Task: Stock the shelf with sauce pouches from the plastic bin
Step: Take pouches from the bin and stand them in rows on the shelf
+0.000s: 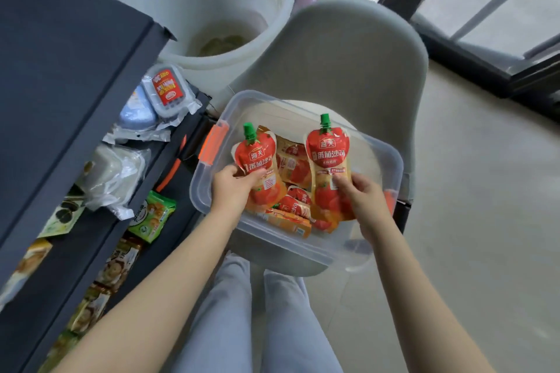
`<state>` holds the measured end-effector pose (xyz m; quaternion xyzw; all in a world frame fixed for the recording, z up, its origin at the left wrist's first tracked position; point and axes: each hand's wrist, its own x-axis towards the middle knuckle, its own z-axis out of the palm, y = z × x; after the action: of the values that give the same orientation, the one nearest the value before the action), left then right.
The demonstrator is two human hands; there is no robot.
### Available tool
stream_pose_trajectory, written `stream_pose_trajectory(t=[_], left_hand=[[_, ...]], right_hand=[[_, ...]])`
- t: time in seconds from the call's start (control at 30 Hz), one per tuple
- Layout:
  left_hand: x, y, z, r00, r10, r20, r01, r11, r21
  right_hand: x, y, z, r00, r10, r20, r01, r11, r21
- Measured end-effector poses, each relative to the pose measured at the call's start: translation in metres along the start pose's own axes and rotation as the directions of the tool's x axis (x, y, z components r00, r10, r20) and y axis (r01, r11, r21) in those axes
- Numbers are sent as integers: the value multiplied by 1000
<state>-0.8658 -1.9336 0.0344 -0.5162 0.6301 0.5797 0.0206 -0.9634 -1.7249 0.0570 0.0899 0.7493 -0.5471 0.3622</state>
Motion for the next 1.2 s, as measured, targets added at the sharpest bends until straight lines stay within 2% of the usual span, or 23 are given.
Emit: stream_pose_trajectory(t=[0.13,0.27,0.43,0.53,0.73,0.97,1.2], left_hand=[[-56,27,-46,999,14,-47,-27,962,-272],[-112,50,-97,994,97,-52,-110,866,-488],[-177,71,-172,969,179,-172,-247,755,-607],[-210,75,-226,930,201,-308,-352,733,-583],[-279,64,-346,808,277,-519,-533,719,-446],[-348,31,-457,676,312,-668,-652,675,-345],[-357,5,-541,535,285,-795,-734,624,-270]], right_hand=[[-58,-52,7,991,-55,119,37,988,153],[-107,-103,24,952,-179,249,137,975,178],[-162,-159,74,855,-328,401,256,941,224],[-191,-185,115,766,-410,494,346,912,220],[-262,-224,213,568,-549,613,565,802,196],[-352,-234,315,398,-625,672,629,719,296],[-394,-239,416,258,-640,724,685,650,330]])
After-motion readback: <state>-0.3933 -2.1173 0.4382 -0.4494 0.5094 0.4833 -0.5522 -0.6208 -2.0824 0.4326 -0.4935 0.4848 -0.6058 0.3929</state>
